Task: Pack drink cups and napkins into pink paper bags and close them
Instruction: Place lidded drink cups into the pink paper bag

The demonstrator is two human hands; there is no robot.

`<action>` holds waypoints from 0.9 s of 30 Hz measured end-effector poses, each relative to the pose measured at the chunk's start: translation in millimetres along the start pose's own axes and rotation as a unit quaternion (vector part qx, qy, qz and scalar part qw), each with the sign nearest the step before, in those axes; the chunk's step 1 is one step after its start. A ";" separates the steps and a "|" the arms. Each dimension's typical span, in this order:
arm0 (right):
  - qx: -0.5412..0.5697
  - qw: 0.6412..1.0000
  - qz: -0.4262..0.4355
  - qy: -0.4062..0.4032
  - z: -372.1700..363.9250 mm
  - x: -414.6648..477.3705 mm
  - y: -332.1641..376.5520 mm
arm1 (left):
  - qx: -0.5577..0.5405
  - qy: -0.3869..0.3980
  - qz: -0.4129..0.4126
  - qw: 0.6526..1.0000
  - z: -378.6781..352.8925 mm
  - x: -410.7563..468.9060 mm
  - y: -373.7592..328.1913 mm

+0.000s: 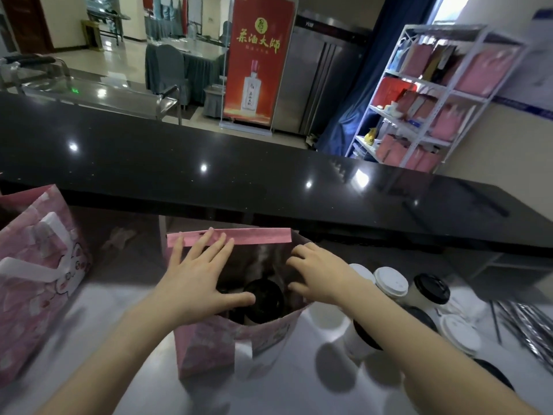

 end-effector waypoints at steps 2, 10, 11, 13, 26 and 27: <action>0.007 1.000 -0.019 0.013 0.4 1.0 -8.6 | -0.011 -0.002 0.000 1.000 0.5 1.0 -2.3; 0.122 0.983 -0.011 -0.135 13.1 -28.6 -15.6 | -0.052 -0.020 0.009 0.998 12.5 -3.5 -27.7; 0.131 0.978 -0.011 -0.159 14.0 -37.1 -18.3 | -0.054 -0.038 0.004 0.998 15.8 -4.3 -34.6; 0.141 0.972 -0.013 -0.187 14.3 -54.7 -27.5 | -0.067 -0.076 -0.019 0.995 20.6 -4.3 -52.6; 0.098 0.967 -0.178 -0.156 -67.1 -204.9 -203.7 | -0.180 -0.083 -0.165 0.966 -39.0 85.8 -303.8; 0.104 0.965 -0.189 -0.150 -78.0 -217.7 -224.3 | -0.184 -0.074 -0.167 0.966 -50.6 98.8 -325.8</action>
Point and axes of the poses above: each hand's wrist, its own x-axis towards the middle knuckle, its own z-axis out of the back of the hand, y = z × x, the point moved 2 cm from there along x, towards the middle knuckle, and after that the axes turned 5 degrees about -x, right-handed, at the moved point
